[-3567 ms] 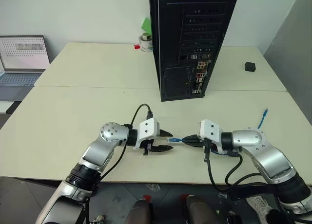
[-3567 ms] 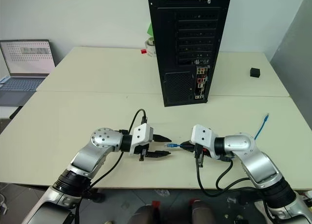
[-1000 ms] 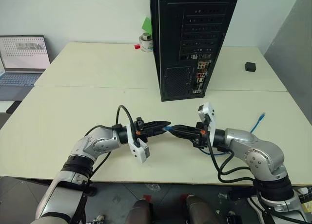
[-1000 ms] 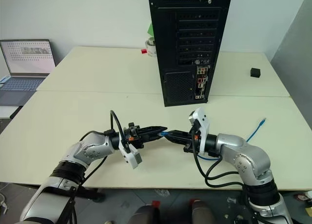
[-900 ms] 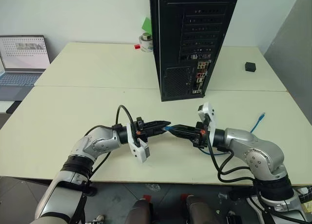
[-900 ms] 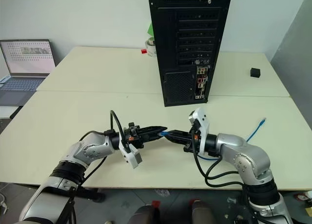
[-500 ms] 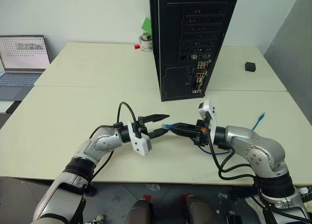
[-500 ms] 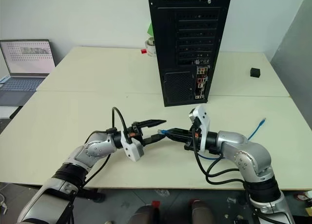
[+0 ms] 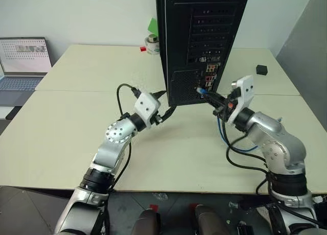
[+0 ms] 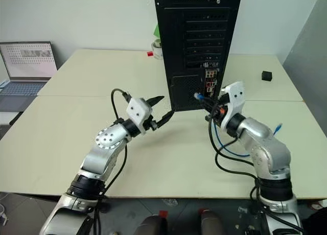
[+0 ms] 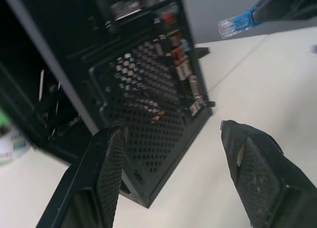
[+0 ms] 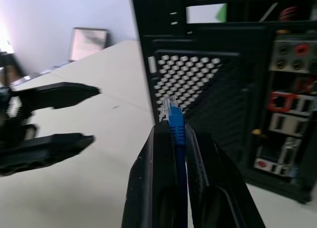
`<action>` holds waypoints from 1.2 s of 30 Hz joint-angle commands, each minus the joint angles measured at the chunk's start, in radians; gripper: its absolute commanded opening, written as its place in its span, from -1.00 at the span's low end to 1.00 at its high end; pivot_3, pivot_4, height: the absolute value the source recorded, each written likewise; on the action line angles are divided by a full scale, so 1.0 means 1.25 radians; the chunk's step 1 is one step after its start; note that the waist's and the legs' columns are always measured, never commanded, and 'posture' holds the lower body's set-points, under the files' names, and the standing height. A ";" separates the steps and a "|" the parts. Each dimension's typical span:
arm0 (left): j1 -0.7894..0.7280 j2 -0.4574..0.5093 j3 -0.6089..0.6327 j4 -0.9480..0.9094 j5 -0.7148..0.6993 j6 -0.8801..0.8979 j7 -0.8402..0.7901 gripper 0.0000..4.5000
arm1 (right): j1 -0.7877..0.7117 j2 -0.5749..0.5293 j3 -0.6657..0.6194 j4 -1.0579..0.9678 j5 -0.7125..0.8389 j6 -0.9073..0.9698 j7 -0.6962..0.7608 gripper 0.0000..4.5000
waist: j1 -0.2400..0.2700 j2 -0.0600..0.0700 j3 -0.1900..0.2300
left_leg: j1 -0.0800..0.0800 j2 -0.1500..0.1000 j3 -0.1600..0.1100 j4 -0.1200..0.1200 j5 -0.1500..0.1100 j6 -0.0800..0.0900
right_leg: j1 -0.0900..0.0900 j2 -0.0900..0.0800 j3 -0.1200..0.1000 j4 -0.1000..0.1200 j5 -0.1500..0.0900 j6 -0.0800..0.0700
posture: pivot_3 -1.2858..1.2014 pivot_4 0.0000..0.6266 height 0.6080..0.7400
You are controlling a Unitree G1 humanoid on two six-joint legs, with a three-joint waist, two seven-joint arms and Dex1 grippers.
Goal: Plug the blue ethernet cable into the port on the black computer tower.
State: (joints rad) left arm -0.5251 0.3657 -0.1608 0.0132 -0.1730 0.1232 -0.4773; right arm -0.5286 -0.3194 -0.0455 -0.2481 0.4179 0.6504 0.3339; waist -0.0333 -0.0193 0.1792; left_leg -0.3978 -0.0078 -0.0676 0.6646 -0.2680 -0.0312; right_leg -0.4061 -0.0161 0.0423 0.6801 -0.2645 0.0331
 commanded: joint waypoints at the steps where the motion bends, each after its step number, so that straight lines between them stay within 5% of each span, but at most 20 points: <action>1: -0.033 -0.026 0.033 -0.072 -0.028 0.130 0.035 0.41 | -0.033 0.043 0.018 0.038 -0.091 -0.073 -0.092 -1.00 | 0.000 0.000 0.000 | 0.000 0.000 0.000 0.000 0.000 0.000 | 0.000 0.000 0.000 0.000 0.000 0.000 | 0.03 -0.52 1.00; 13: -0.033 -0.047 0.056 -0.138 -0.074 0.223 0.001 0.41 | -0.083 0.151 0.020 0.182 -0.224 -0.181 -0.244 -1.00 | 0.001 0.000 0.000 | 0.000 0.000 0.001 0.000 0.001 -0.002 | -0.001 0.000 0.001 0.000 0.000 0.000 | 0.03 -0.52 1.00; 36: -0.021 -0.044 0.041 -0.148 -0.067 0.213 -0.034 0.41 | -0.127 0.177 -0.002 0.291 -0.236 -0.247 -0.257 -1.00 | 0.000 0.000 0.000 | 0.000 0.000 0.001 -0.001 0.000 0.000 | -0.001 0.000 0.001 0.000 0.000 0.000 | 0.03 -0.52 1.00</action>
State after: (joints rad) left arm -0.5488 0.3091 -0.1118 -0.1193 -0.2594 0.4084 -0.5142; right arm -0.6523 -0.0994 -0.0264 0.1278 0.1296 0.3772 0.0192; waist -0.0329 -0.0191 0.1792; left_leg -0.3977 -0.0077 -0.0662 0.6637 -0.2677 -0.0318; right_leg -0.4071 -0.0163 0.0437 0.6799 -0.2644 0.0328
